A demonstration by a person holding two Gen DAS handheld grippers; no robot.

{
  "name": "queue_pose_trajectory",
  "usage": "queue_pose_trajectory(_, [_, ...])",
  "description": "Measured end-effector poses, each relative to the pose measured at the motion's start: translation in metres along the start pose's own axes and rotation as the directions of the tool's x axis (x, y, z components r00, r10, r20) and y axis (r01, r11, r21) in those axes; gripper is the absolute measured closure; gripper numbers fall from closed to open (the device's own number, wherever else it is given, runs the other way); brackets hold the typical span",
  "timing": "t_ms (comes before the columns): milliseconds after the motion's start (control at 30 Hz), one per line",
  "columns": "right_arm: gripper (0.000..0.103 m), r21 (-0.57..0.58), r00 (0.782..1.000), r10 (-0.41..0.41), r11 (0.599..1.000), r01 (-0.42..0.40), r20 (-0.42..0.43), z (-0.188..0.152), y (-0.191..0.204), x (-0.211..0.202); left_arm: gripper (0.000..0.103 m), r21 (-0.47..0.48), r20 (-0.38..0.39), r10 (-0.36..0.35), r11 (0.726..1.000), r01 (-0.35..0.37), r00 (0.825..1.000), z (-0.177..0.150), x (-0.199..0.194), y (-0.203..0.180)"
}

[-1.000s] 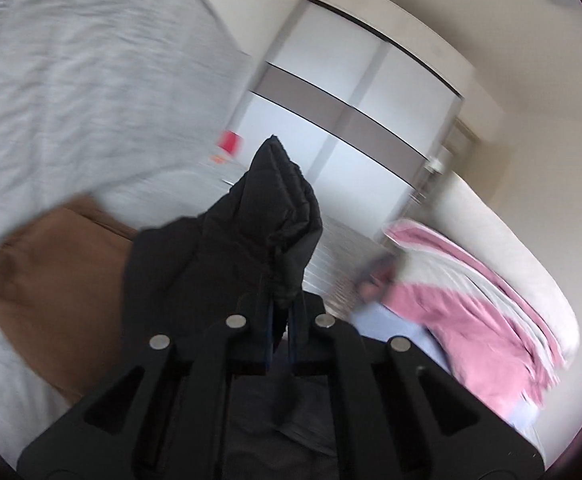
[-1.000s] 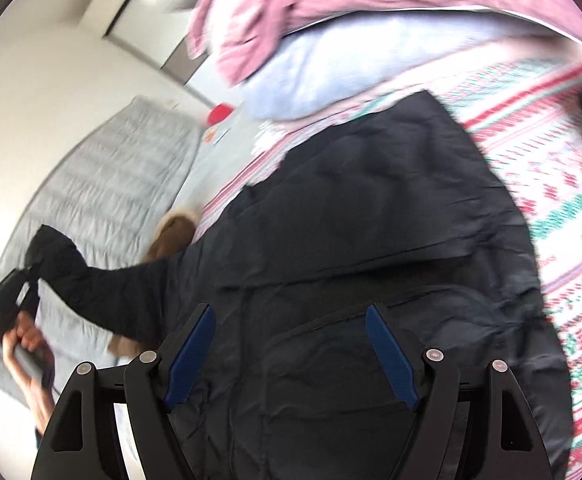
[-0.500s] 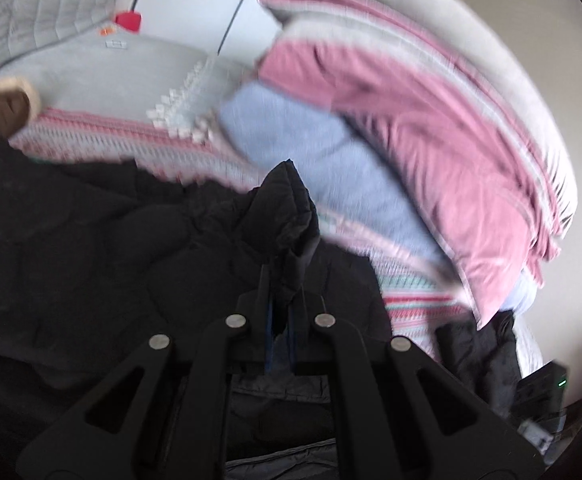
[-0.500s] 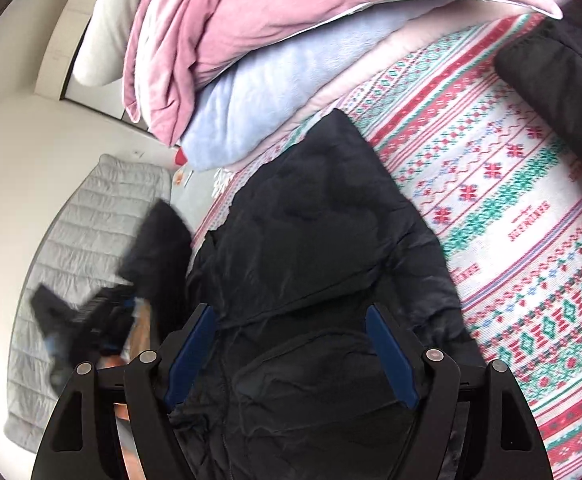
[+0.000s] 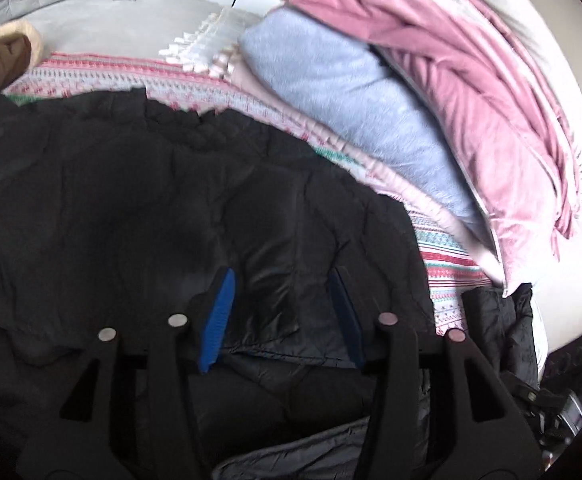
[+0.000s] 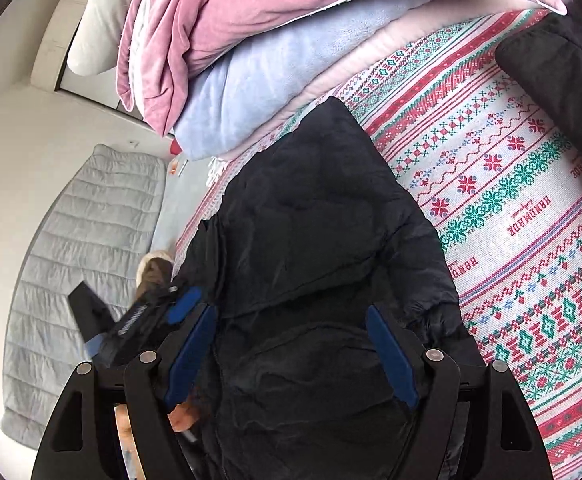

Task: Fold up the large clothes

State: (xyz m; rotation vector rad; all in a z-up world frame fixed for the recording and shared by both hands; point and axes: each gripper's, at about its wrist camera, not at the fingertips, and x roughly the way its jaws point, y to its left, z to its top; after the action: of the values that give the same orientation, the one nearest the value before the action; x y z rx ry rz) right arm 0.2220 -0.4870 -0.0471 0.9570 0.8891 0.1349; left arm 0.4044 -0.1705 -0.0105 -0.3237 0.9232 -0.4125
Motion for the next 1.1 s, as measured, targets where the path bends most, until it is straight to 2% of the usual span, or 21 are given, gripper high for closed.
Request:
queue_pose_trajectory(67, [0.024,0.002,1.0,-0.001,1.0,0.001,0.001,0.0,-0.001,-0.001,0.042,0.014,0.026,0.02,1.0,-0.02,0.999,0.003,-0.014,0.01])
queue_pose_trajectory(167, [0.024,-0.005,1.0,-0.002,1.0,0.002,0.006,0.0,0.001,-0.001,0.041,-0.014,0.051,0.09,0.996,-0.09,0.995,0.01,-0.024,0.042])
queue_pose_trajectory(267, [0.024,-0.017,1.0,-0.01,1.0,0.01,0.006,-0.002,0.003,0.002,0.041,-0.106,-0.042,0.114,0.987,-0.118,0.993,0.012,-0.006,0.075])
queue_pose_trajectory(333, [0.024,-0.017,1.0,-0.013,1.0,0.013,-0.003,-0.004,0.004,0.007,0.041,-0.097,-0.101,0.178,0.977,-0.188,0.979,0.011,0.017,0.083])
queue_pose_trajectory(433, [0.024,-0.029,1.0,-0.026,0.999,0.025,-0.018,-0.006,0.005,0.012,0.041,-0.047,-0.098,0.242,0.968,-0.247,0.965,0.011,0.029,0.075])
queue_pose_trajectory(533, [0.024,-0.046,0.998,-0.059,0.997,0.058,-0.017,-0.006,0.005,0.014,0.041,-0.054,-0.127,0.228,0.97,-0.236,0.965,0.015,0.023,0.071])
queue_pose_trajectory(600, [0.024,-0.051,0.998,-0.063,0.997,0.062,-0.009,-0.006,0.006,0.013,0.041,-0.09,-0.121,0.19,0.975,-0.202,0.974,0.018,0.002,0.075])
queue_pose_trajectory(700, [0.024,-0.072,0.999,-0.049,0.996,0.05,0.013,-0.006,0.01,0.005,0.041,-0.143,-0.042,0.141,0.979,-0.146,0.989,0.012,-0.055,0.089])
queue_pose_trajectory(800, [0.024,-0.1,0.997,-0.059,0.993,0.063,0.042,-0.007,0.015,-0.002,0.04,-0.177,-0.008,0.137,0.975,-0.136,0.991,-0.011,-0.113,0.117])
queue_pose_trajectory(867, [0.024,-0.117,0.996,-0.07,0.99,0.076,0.06,-0.008,0.017,-0.006,0.036,-0.209,0.044,0.163,0.966,-0.15,0.986,-0.035,-0.154,0.141])
queue_pose_trajectory(900, [0.024,-0.122,0.995,-0.071,0.989,0.078,0.064,-0.009,0.019,-0.008,0.032,-0.223,0.061,0.187,0.96,-0.17,0.98,-0.046,-0.169,0.152])
queue_pose_trajectory(967, [0.024,-0.139,0.996,-0.064,0.988,0.073,0.069,-0.012,0.023,-0.014,0.03,-0.253,0.087,0.244,0.943,-0.215,0.966,-0.072,-0.2,0.177])
queue_pose_trajectory(1100, [0.024,-0.189,0.994,-0.053,0.98,0.07,0.094,-0.027,0.033,-0.03,0.03,-0.321,0.078,0.311,0.907,-0.271,0.947,-0.108,-0.235,0.218])
